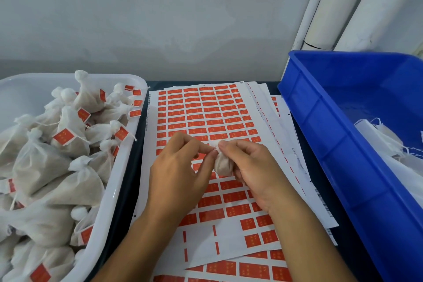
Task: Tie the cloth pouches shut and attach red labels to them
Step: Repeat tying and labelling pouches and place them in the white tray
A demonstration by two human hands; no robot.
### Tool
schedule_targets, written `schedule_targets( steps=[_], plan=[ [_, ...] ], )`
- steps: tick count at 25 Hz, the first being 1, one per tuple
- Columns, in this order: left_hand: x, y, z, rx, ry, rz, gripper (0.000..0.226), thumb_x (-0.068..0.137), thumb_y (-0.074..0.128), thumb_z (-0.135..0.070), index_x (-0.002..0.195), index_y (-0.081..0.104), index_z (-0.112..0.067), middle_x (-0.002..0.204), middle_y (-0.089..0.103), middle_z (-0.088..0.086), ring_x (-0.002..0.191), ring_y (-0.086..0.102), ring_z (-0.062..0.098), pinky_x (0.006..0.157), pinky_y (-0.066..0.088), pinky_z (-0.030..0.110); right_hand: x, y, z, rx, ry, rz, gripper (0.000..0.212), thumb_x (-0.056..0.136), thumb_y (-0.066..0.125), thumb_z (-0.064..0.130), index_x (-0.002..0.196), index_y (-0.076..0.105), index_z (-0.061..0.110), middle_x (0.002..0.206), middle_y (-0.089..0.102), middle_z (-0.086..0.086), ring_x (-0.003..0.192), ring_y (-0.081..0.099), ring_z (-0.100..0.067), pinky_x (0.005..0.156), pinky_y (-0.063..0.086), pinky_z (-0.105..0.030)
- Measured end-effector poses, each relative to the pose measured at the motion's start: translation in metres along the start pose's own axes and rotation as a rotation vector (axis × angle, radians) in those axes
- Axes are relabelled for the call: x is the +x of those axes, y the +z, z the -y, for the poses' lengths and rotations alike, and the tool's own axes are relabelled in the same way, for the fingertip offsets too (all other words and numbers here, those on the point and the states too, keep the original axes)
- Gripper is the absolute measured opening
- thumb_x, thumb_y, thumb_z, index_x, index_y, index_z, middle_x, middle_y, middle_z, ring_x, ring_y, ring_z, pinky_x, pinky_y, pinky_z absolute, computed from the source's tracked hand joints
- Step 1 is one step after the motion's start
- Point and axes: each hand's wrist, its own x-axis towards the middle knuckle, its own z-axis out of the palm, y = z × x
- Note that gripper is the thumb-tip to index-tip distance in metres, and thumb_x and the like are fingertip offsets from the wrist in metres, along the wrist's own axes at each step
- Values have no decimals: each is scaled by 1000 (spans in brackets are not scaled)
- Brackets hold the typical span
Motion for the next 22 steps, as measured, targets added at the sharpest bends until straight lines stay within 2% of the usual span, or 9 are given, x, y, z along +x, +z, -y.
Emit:
schedule_targets(
  steps=[2,4,8,10,12,14,17,19,22],
  plan=[
    [1,0,0,18,-36,31,8,91,71,-41,90,68,-33,97,54,-21,80,58,4,65,52,19,0,0,-2,-38,-40,-18,15,97,63,47,89,75,44,88,74,18,91,70,4,68,56,-12],
    [0,1,-1,-23,-104,83,13,94,68,-38,84,59,-38,93,56,-24,84,59,4,63,49,12,0,-2,-3,-81,-95,-21,16,97,63,47,90,75,39,90,73,18,93,69,3,67,56,-11],
    [5,-1,-3,-427,-435,200,25,104,51,-28,81,60,-31,83,66,-15,81,65,4,59,49,8,-1,-2,1,-227,-259,45,24,91,58,60,99,67,39,95,69,24,92,68,2,70,53,-8],
    [9,-4,-3,-577,-604,229,29,105,49,-23,80,62,-23,81,68,-5,76,67,16,66,56,22,-2,0,2,-297,-303,57,23,89,59,62,99,62,41,95,66,26,91,66,2,71,53,-8],
    [12,-6,-3,-707,-714,203,28,104,50,-23,82,66,-18,89,71,10,87,71,27,84,61,41,-2,2,1,-369,-331,79,15,90,66,56,96,58,45,92,63,31,88,64,5,67,50,-6],
    [12,-8,-4,-748,-732,154,31,103,51,-27,78,68,-23,88,72,9,95,70,34,92,59,48,-3,3,0,-428,-351,89,19,88,73,51,96,55,49,88,61,35,84,62,8,63,47,-3],
    [10,-11,-4,-769,-682,79,32,93,49,-39,65,63,-30,70,62,-4,79,61,21,83,58,39,-3,2,-2,-488,-375,81,21,87,73,52,101,58,49,86,61,33,86,60,12,62,42,2],
    [10,-13,-1,-729,-625,34,33,98,45,-36,71,59,-22,66,59,-9,72,59,11,70,56,25,-2,2,-3,-537,-386,58,19,86,65,61,101,60,50,81,60,28,92,57,14,63,42,2],
    [9,-12,1,-617,-564,10,32,107,39,-24,82,56,-12,71,63,-13,69,62,-3,55,47,6,0,1,-4,-617,-412,27,32,83,50,72,100,64,49,86,54,36,94,57,12,63,41,-3]
  ],
)
